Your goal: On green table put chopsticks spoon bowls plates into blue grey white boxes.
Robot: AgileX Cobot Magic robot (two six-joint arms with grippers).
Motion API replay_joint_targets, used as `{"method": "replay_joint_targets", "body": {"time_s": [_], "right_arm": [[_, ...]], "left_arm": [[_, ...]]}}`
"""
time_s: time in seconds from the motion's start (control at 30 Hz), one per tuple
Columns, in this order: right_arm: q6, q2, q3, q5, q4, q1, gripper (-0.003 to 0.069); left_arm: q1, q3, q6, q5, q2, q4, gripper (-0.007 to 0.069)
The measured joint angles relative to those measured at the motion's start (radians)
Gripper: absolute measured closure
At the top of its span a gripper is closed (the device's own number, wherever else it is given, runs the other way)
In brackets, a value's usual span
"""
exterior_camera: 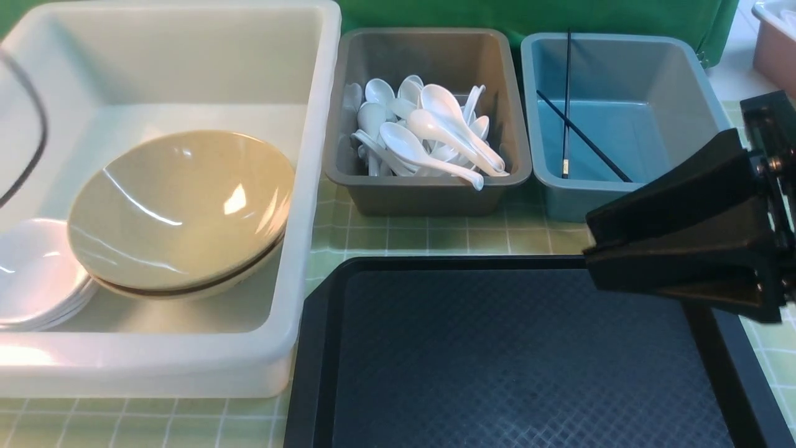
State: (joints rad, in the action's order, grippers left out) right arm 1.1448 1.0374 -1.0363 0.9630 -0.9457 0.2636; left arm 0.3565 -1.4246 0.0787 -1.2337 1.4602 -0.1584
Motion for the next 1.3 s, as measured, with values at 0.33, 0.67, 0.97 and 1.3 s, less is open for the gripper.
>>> {"method": "replay_joint_targets", "body": {"time_s": [0.33,0.67,0.97,1.3], "right_arm": [[-0.485,0.000,0.000,-0.259,0.377,0.000,0.0426],[-0.912,-0.102,0.018,-0.258,0.745,0.000,0.0622],[-0.936,-0.594,0.391,-0.462,0.803,0.000,0.0635],[-0.904,-1.001,0.808,-0.773,0.809,0.000,0.0634]], "left_arm": [[-0.416,-0.002,0.336,-0.001,-0.104,-0.319,0.0263],[-0.548,-0.002,0.345,-0.011,-0.120,-0.352,0.0627],[-0.548,0.261,0.272,-0.008,-0.420,-0.405,0.0626],[-0.548,0.821,0.239,0.260,-1.017,-0.641,0.0626]]}}
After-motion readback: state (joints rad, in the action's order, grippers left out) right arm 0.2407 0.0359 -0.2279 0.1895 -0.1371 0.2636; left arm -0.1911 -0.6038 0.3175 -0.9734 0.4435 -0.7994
